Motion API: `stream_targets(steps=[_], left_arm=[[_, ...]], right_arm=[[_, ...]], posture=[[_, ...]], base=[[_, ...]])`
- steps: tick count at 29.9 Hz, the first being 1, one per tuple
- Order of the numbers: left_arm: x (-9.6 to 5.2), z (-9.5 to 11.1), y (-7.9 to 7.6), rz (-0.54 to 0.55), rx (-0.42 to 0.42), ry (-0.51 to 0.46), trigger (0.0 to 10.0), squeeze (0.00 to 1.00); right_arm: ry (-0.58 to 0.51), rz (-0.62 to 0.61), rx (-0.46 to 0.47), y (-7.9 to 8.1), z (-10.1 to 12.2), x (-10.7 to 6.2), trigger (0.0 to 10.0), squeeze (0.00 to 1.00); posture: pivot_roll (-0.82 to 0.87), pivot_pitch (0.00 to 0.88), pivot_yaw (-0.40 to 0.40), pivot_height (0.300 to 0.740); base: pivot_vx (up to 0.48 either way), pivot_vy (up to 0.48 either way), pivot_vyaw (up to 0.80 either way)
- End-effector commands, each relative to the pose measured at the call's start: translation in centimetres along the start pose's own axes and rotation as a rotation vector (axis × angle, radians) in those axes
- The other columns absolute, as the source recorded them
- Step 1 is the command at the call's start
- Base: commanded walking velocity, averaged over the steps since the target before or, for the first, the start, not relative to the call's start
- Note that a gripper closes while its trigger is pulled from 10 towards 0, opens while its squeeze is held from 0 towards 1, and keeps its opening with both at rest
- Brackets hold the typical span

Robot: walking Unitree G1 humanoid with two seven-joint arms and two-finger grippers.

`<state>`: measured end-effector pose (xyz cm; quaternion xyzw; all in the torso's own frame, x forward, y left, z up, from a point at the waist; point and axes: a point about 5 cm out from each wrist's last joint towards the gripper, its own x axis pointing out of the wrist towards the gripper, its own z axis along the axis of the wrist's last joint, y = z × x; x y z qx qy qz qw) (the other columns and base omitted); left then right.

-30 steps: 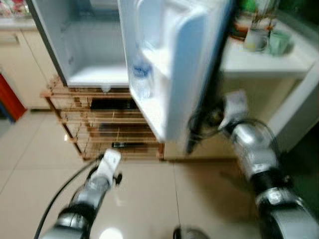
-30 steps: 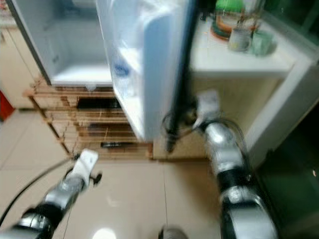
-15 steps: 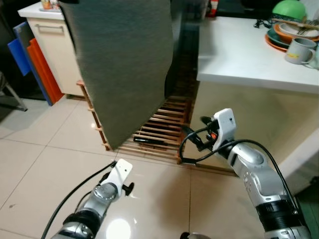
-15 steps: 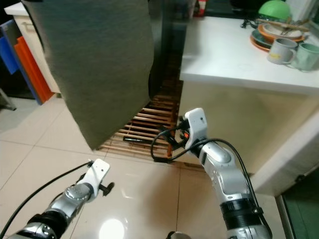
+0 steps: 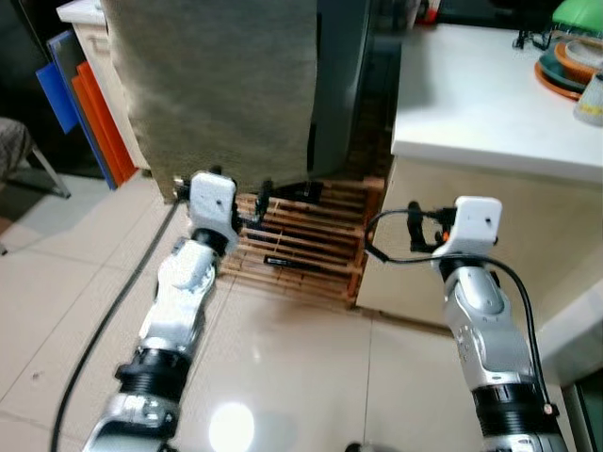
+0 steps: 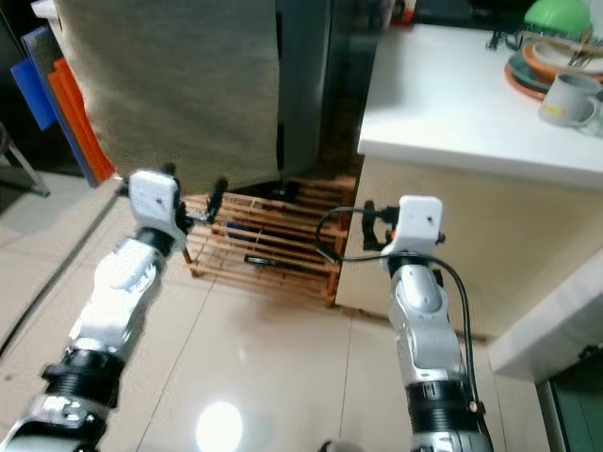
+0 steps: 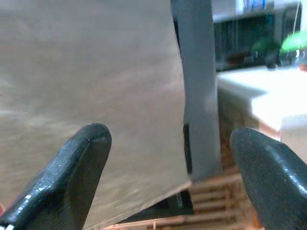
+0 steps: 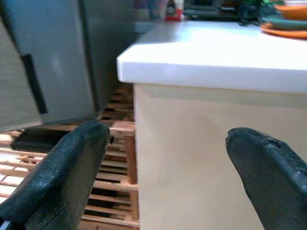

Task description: Restocking fridge

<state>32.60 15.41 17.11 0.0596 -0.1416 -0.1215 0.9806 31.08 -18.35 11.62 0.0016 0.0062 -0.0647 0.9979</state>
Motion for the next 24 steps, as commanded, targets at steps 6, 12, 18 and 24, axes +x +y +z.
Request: stream_targets(steps=[6,12,18,24], left_arm=[[-1.0,2.0,-1.7,-0.031,-0.108,-0.052,10.0,0.00],[-1.3,0.7,-1.4,0.050,-0.112,0.030,10.0,0.00],[-1.7,-0.8,-1.3,0.100,-0.190,0.097,10.0,0.00],[-1.7,-2.8,-1.4,0.119,-0.130,0.217,10.0,0.00]], right_arm=[[0.005,-0.038,-0.016,-0.8,-0.8,-0.2,10.0,0.00],[0.004,0.015,-0.046,-0.1,-1.2,-0.3,10.0,0.00],[0.049,-0.015,0.005,0.0,-2.2,-0.4,10.0,0.00],[0.052,0.057,-0.007,1.4,-2.4,-0.2,10.0,0.00]], posture=[[-0.12,0.000,0.029,0.740],[-0.11,0.000,0.004,0.740],[-0.10,0.000,-0.016,0.740],[-0.09,0.000,-0.028,0.740]], base=[[0.000,0.000,0.00],[0.227,0.000,0.00],[0.452,0.000,0.00],[0.448,0.000,0.00]])
